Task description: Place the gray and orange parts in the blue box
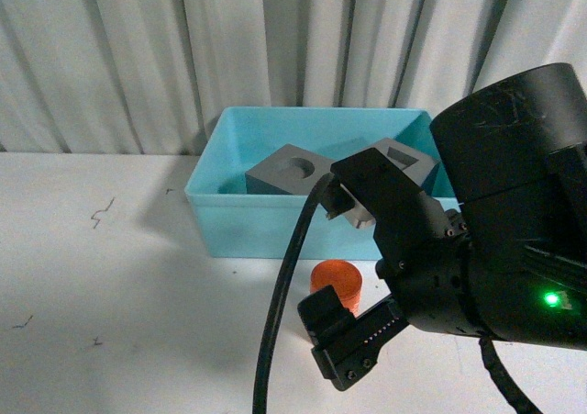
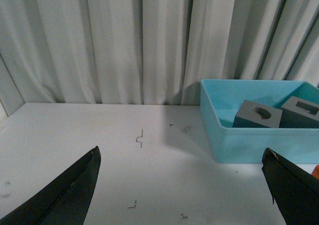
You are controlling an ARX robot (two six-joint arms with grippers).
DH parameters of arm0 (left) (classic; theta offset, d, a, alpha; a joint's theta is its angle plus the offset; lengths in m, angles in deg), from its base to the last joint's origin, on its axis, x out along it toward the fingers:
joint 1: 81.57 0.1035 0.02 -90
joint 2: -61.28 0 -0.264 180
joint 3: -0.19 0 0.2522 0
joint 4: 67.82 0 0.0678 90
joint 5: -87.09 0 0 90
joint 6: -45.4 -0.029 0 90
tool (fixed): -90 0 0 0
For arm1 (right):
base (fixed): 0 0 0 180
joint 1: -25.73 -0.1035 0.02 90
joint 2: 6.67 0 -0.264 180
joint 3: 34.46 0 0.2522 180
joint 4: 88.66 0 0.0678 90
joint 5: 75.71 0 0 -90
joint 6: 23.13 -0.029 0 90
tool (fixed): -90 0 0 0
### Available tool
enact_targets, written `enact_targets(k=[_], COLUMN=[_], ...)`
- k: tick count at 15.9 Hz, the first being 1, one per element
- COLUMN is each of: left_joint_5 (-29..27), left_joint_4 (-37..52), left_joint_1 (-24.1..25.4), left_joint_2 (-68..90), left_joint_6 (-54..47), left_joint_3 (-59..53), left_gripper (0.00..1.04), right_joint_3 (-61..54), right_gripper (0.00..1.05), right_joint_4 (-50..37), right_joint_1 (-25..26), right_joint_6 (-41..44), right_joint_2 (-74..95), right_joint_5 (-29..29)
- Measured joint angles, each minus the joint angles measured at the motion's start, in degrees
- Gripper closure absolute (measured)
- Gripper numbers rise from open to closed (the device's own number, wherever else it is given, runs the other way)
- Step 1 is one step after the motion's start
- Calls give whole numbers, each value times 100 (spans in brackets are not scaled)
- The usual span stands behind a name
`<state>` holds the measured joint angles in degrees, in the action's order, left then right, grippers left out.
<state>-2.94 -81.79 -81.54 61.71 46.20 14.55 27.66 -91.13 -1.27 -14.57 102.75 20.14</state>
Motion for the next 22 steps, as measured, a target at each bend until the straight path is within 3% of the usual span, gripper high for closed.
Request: enact_targets(k=[4, 5, 6, 8, 10, 12, 15, 17, 22], left_joint_5=[0, 2, 0, 0, 0, 0, 0, 2, 0], left_joint_4=[0, 0, 0, 0, 0, 0, 0, 0, 0], left_joint_1=[0, 0, 0, 0, 0, 0, 0, 0, 0], left_joint_2=[0, 0, 0, 0, 0, 0, 0, 0, 0], left_joint_6=[2, 0, 0, 2, 0, 2, 0, 0, 2], left_joint_3=[0, 0, 0, 0, 0, 0, 0, 0, 0], left_gripper=[7, 7, 7, 7, 7, 7, 7, 7, 7], right_joint_3=[328, 334, 345, 345, 199, -232, 24, 470, 1283], right_gripper=[8, 14, 31, 51, 60, 61, 61, 61, 61], right_joint_4=[133, 120, 120, 15, -55, -278, -505, -468, -264], right_joint_1=[-133, -155, -188, -188, -188, -92, 632, 1121, 1152], right_joint_6=[-186, -212, -254, -302, -304, -531, -730, -772, -1043], right_joint_2=[308, 350, 391, 393, 103, -973, -2334, -1827, -588], right_joint_5=[-212, -258, -280, -291, -291, -129, 11, -48, -380])
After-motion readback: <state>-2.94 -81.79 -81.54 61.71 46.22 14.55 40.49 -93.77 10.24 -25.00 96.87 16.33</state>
